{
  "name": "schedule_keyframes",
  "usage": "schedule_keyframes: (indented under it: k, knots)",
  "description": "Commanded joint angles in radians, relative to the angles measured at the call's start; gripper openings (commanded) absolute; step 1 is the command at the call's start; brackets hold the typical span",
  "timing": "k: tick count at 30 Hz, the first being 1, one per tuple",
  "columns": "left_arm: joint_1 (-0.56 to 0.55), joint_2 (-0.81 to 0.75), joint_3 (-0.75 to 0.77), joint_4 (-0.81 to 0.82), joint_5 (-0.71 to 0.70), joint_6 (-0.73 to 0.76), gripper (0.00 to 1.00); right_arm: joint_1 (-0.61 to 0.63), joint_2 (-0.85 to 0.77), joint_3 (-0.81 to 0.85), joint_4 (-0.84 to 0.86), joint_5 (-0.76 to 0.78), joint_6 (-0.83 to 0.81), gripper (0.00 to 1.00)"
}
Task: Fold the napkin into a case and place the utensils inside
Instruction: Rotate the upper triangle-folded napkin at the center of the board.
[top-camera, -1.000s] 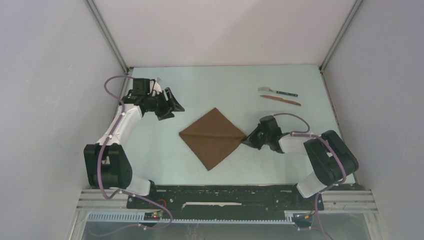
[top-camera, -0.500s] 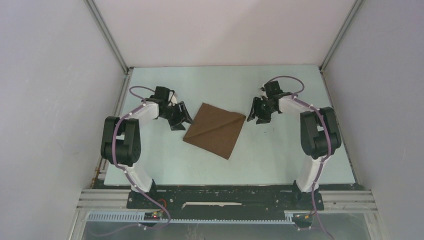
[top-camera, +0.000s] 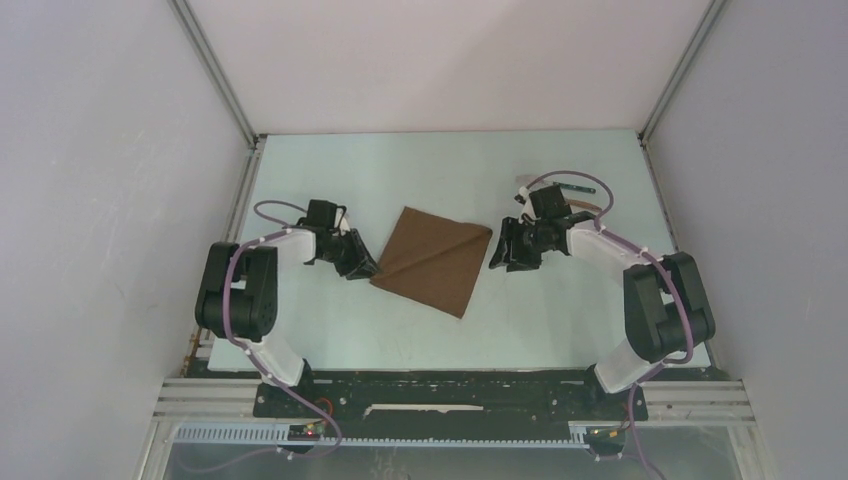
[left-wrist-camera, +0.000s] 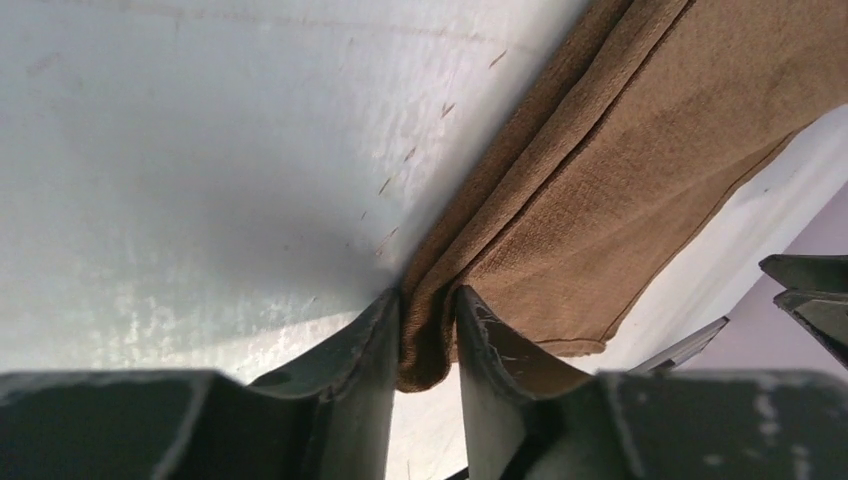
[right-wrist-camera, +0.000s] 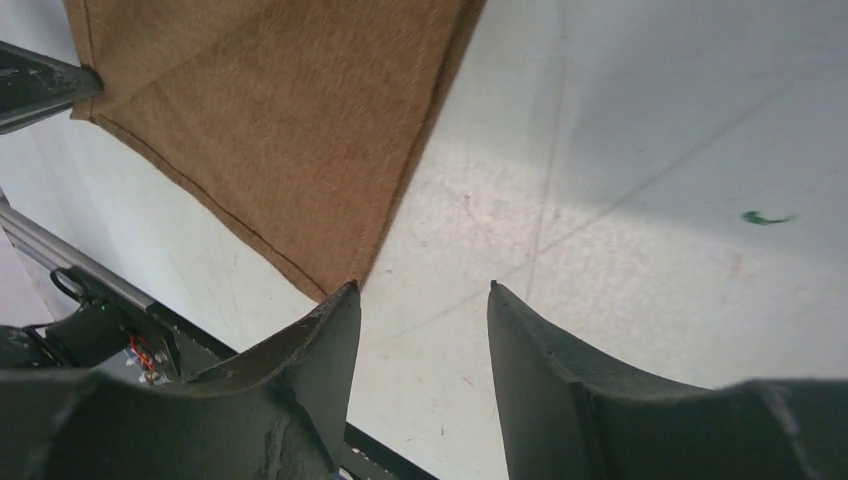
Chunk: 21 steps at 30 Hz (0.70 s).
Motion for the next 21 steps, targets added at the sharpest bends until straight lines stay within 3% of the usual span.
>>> schedule_keyframes:
  k: [1, 4, 7, 10, 13, 17, 21]
  knots:
    - [-0.015, -0.071, -0.153, 0.155, 0.02, -0.119, 0.33, 0.05, -0.042, -0.019, 0.066, -0.006, 0.027, 0.58]
    - [-0.077, -0.146, -0.314, 0.318, 0.054, -0.288, 0.3, 0.078, -0.044, -0.021, 0.085, 0.002, 0.047, 0.58]
    - [-0.206, -0.245, -0.483, 0.557, 0.035, -0.525, 0.29, 0.109, -0.039, -0.021, 0.097, 0.03, 0.057, 0.58]
    - [-0.338, -0.306, -0.531, 0.595, 0.007, -0.638, 0.36, 0.124, -0.022, -0.021, 0.107, 0.027, 0.063, 0.58]
    - [-0.365, -0.377, -0.576, 0.613, 0.035, -0.696, 0.51, 0.136, -0.005, -0.02, 0.112, 0.029, 0.059, 0.58]
    - [-0.329, -0.533, -0.517, 0.34, -0.027, -0.558, 0.59, 0.163, 0.017, -0.002, 0.111, 0.05, 0.054, 0.59]
    - [-0.179, -0.565, -0.374, 0.148, -0.105, -0.374, 0.63, 0.222, 0.02, 0.027, 0.122, 0.083, 0.067, 0.65]
